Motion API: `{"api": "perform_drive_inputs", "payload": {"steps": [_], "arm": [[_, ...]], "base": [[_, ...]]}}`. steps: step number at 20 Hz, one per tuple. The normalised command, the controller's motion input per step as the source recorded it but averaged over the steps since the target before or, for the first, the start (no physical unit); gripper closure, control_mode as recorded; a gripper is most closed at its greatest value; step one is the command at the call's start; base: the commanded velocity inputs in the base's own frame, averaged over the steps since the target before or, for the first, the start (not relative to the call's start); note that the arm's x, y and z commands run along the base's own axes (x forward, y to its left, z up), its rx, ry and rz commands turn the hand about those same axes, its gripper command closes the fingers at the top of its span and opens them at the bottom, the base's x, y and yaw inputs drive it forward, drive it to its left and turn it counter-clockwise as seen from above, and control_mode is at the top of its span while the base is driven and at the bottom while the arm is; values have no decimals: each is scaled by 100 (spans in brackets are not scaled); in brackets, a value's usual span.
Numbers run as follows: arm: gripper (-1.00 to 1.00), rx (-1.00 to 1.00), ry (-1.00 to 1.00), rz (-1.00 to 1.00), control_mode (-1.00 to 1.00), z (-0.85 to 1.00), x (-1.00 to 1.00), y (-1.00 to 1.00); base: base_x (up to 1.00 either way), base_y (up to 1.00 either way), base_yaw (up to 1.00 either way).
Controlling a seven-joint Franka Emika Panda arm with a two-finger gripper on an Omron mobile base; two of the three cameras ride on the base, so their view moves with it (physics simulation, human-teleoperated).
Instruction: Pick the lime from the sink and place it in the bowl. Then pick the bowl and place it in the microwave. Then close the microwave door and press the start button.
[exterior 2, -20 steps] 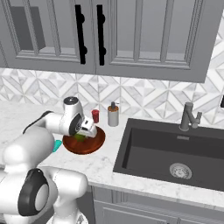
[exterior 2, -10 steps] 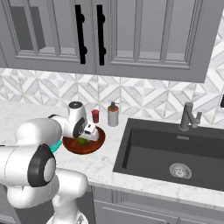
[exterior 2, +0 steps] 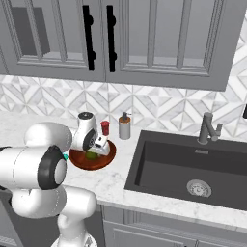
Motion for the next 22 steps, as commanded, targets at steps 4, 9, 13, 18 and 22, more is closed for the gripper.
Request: {"api": "perform_drive_inputs", "payload": {"steps": [4,9,13,18,22], "arm": [[-100,0,0,0,-100,0,0,0],[-100,0,-1,0,-100,18,-6,0],[-100,0,-8,-5,-100,48,-35,-4],[-100,1,-1,-16,-100,34,-51,-46],[-100,3,0,-21,-100,25,-35,-65]], "base": [[0,0,0],[0,0,0],[0,0,0],[0,0,0],[0,0,0]]}}
